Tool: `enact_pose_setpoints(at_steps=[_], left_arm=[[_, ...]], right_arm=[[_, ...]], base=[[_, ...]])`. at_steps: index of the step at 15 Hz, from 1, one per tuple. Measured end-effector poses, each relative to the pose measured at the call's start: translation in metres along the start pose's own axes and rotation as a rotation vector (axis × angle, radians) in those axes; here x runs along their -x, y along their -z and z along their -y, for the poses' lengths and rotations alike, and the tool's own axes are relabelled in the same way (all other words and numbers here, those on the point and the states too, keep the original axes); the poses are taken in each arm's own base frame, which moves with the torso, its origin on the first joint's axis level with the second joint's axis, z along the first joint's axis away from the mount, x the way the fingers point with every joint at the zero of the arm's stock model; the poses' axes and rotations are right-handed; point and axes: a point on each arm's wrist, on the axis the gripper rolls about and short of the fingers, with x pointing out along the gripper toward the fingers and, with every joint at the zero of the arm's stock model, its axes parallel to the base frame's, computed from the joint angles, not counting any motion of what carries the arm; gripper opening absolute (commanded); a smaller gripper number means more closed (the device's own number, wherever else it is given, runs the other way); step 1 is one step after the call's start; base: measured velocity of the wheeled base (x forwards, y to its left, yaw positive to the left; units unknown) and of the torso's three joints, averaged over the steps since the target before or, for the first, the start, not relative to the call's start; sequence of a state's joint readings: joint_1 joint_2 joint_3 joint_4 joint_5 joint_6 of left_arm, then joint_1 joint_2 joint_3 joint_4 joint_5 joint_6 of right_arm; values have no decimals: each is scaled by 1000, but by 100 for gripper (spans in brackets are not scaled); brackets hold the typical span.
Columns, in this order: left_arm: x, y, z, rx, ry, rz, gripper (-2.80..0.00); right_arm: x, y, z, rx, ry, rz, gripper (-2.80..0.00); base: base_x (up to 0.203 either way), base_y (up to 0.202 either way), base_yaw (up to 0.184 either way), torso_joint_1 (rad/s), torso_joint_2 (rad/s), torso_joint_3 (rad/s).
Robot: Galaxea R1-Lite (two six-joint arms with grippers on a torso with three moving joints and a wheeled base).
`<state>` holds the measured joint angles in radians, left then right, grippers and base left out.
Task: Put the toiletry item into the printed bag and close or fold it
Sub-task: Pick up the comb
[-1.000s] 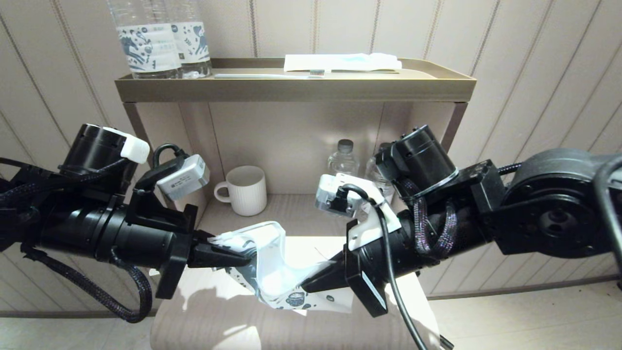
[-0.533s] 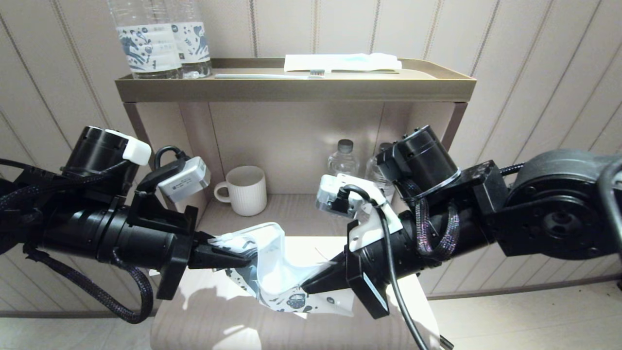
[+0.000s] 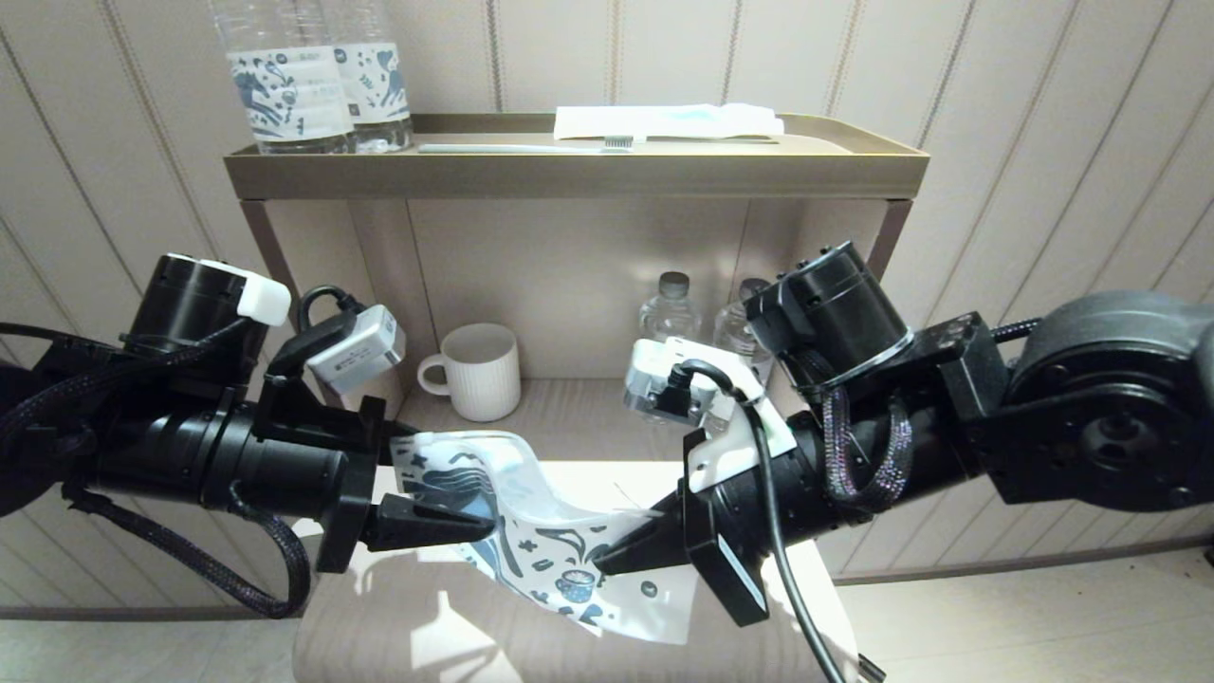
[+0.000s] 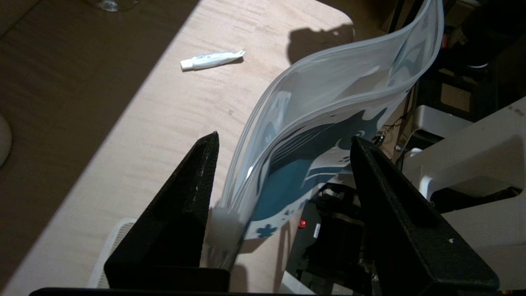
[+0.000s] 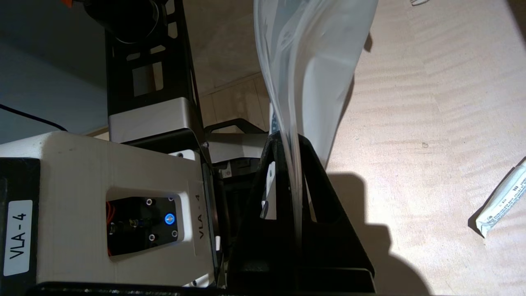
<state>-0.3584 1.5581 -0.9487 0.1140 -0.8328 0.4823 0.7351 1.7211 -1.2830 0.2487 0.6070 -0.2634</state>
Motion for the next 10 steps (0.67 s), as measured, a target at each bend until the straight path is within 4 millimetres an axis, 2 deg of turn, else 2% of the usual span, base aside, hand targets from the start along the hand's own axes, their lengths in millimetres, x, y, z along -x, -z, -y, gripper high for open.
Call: enact_pose_setpoints(at_steps=[5,10], left_arm=[[15,8,-4,36,-62,-2,0],[49,10,13,60,-152,-4,0]], right_arm=[[13,5,-3,-3,18,7,-280],[25,8,-4,-8,36,24,-280]], base=[[0,0,0,0,0,0],[0,0,0,0,0,0]])
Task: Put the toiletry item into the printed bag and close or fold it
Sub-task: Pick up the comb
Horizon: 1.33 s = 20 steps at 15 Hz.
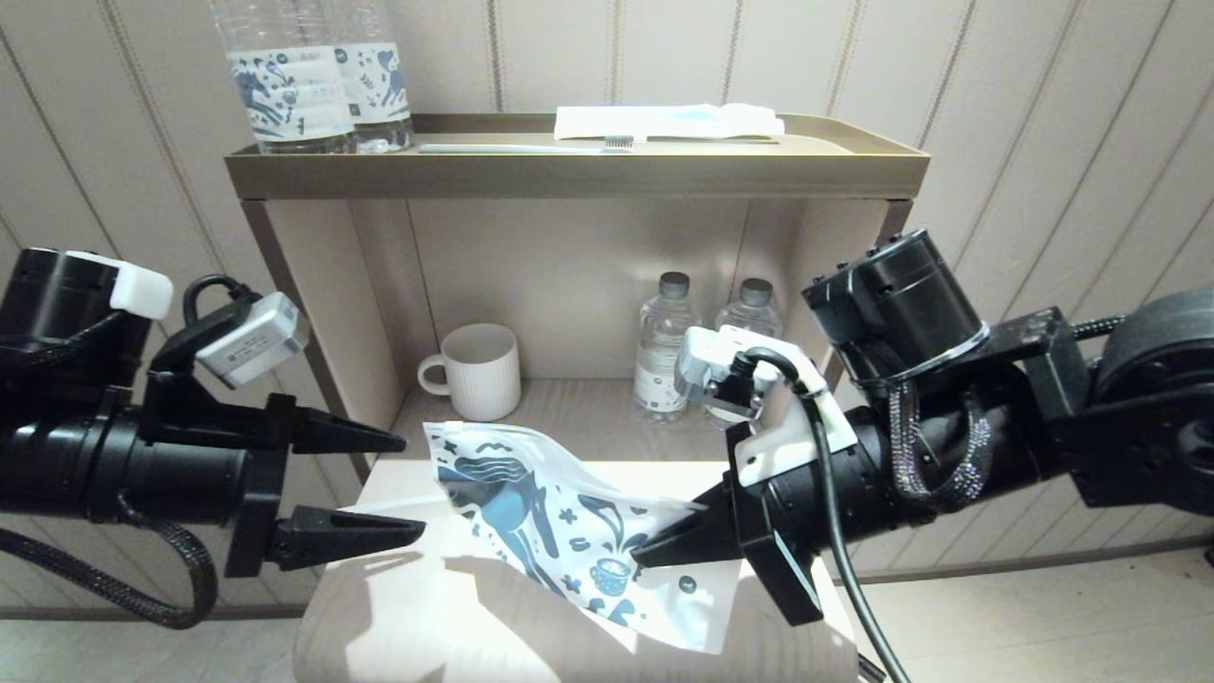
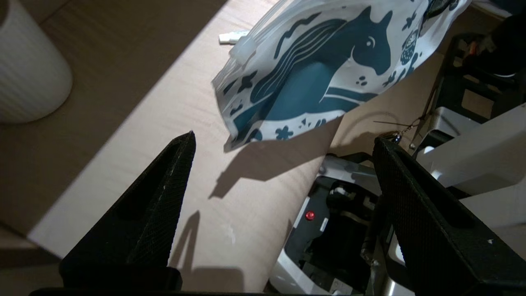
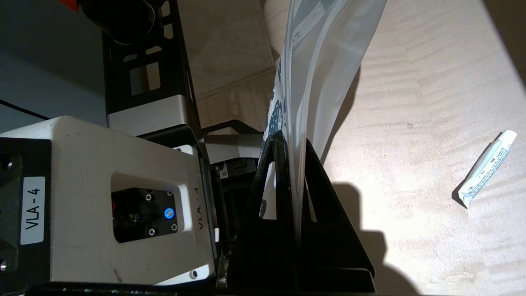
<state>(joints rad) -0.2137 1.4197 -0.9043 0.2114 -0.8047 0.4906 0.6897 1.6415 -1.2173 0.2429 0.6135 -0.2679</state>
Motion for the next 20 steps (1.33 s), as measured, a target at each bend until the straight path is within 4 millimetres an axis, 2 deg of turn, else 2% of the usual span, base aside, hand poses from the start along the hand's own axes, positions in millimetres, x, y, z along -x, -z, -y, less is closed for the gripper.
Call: enact_pose_setpoints(at_steps=[2,5,8,12,15,20], left_arm=[[19,6,9,1,-94,-16,0],[46,29,15,-43,-322,-108,0],[53,40,17,-146,-471,-250,0],[40,39,18,-304,-538,-465,0],[29,48,22,-420,-537,-630,0],[15,65,16,-457,-521,-704,0]], right_arm=[[6,3,-1,-5,9,4,-280],[13,4,-4,-6,13,13,-280],[16,5,-7,-5,14,15,-280],[17,8,-7,-12,13,11,-280],[15,11,-4,-26,4,5,-280],[8,18,8,-16,13,40,-280]], base=[[0,0,0,0,0,0],[0,0,0,0,0,0],[0,0,0,0,0,0],[0,0,0,0,0,0],[0,0,0,0,0,0],[0,0,0,0,0,0]])
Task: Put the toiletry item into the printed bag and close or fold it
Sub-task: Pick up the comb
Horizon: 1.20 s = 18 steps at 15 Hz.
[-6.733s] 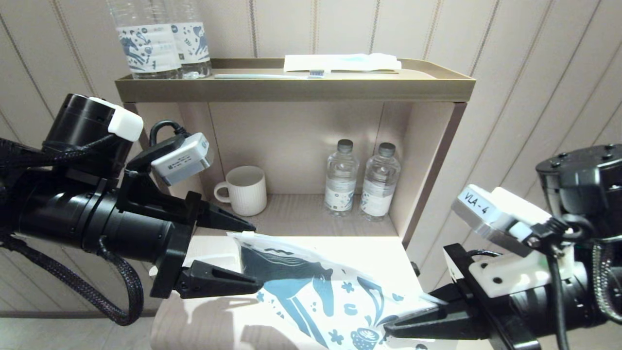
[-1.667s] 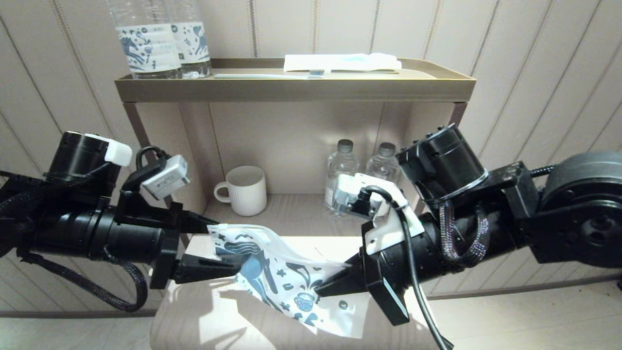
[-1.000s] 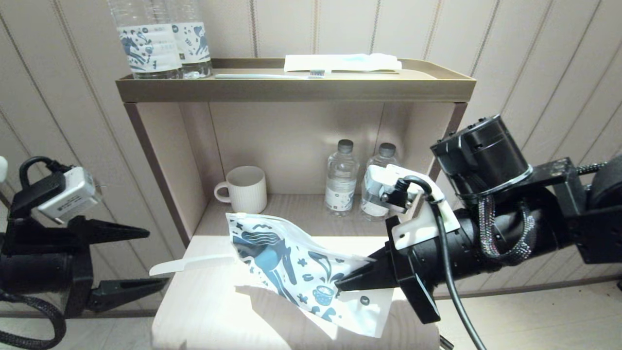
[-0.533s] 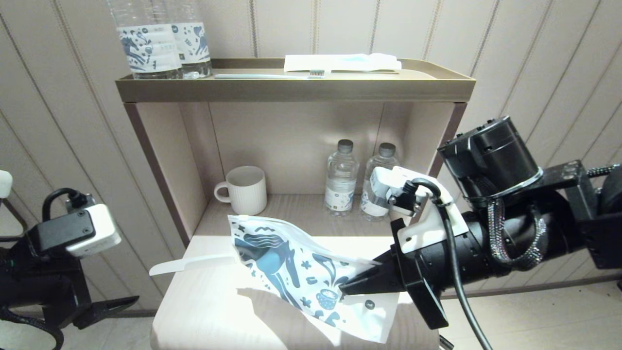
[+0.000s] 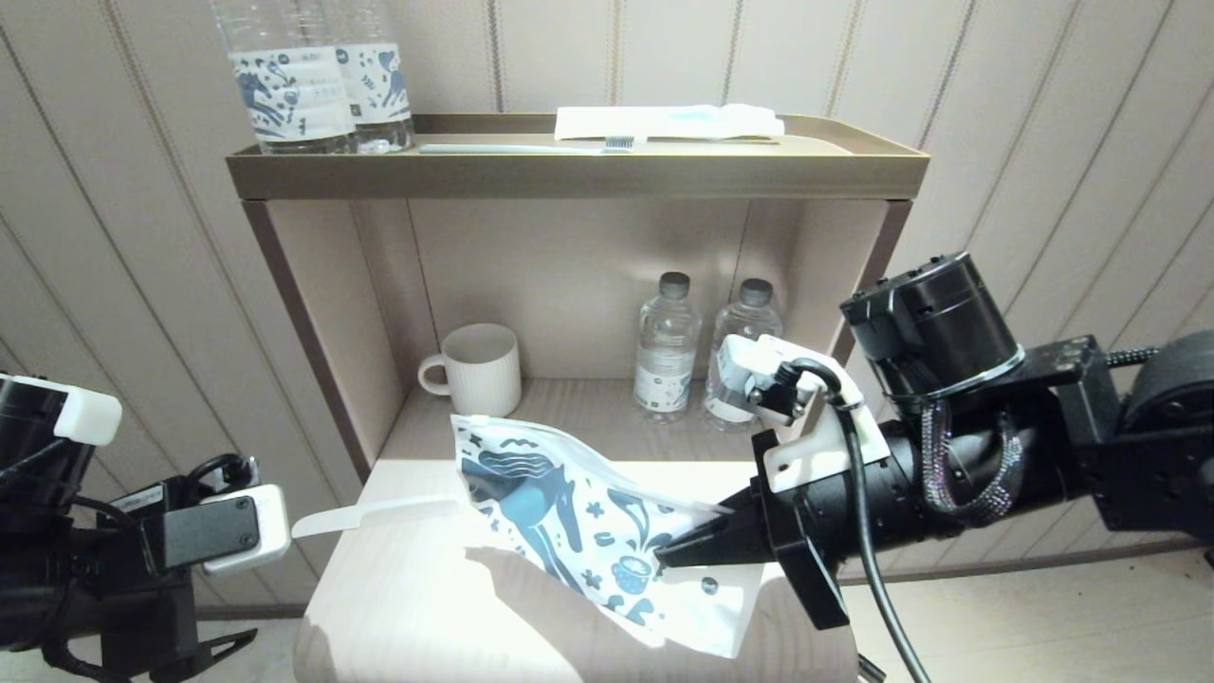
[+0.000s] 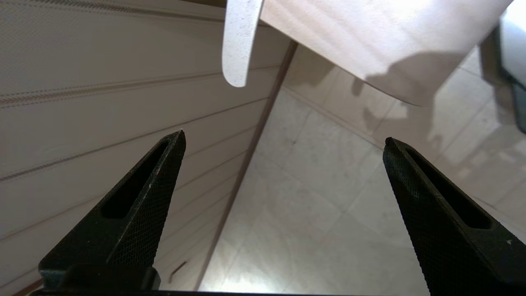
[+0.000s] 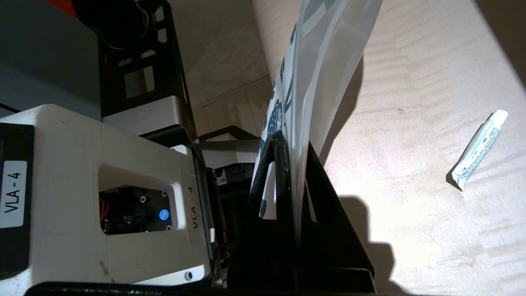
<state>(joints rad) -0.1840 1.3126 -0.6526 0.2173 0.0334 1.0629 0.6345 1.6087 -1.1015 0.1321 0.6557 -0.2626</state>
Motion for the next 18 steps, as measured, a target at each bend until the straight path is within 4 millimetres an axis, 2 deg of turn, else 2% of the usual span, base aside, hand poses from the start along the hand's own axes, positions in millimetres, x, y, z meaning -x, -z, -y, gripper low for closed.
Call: enact_pose_setpoints(at_steps=[6,18], left_arm=[[-33,1,10,-30,-29,-8,0],[-84,-2,8,-34,-89,27,0]], right_arm=[[-5,6,6,-21,-9,-19,-280],[-9,12,10,-43,-8,-39,-280]], base=[[0,0,0,0,0,0],[0,0,0,0,0,0]])
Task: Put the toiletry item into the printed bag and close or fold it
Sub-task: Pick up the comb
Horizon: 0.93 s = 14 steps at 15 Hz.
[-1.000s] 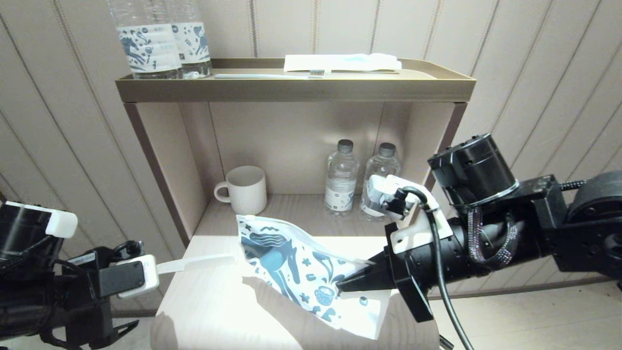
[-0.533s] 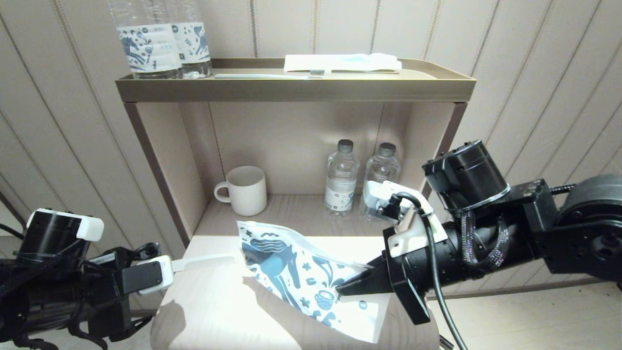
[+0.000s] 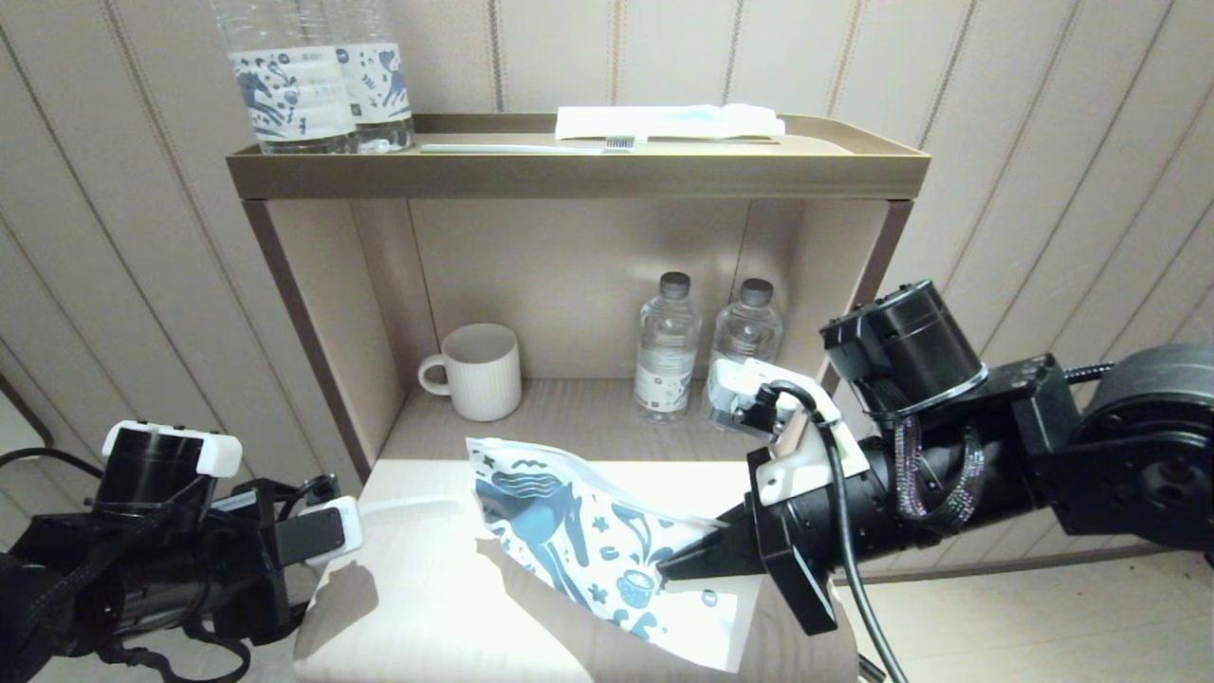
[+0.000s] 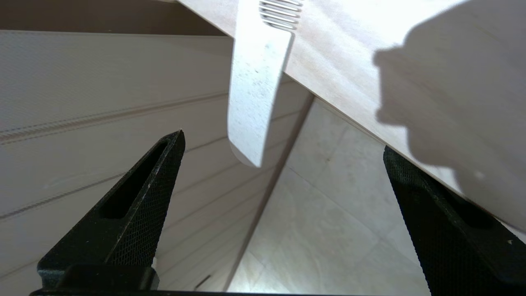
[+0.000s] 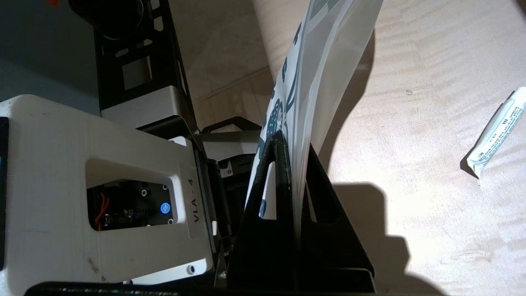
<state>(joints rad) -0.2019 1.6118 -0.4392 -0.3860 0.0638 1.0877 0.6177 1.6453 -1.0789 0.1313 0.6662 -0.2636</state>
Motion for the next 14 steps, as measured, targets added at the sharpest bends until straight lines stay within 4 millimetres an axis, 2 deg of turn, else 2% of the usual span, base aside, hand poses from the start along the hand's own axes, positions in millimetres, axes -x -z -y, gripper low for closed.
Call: enact_pose_setpoints(at_steps=[3,10,14], left_arm=[[-3,2,5,-1,-17,13,0],[9,5,9,-36,-102,54,0],[4,7,15,-74,-159,74,0]], right_arm=[[-1,1,0,-3,-1,-4,-280],[-2,2,0,-2,-6,-4,-280],[-3,3,0,-3,-20,-1,-280]], base=[[0,0,0,0,0,0],[0,0,0,0,0,0],[0,0,0,0,0,0]])
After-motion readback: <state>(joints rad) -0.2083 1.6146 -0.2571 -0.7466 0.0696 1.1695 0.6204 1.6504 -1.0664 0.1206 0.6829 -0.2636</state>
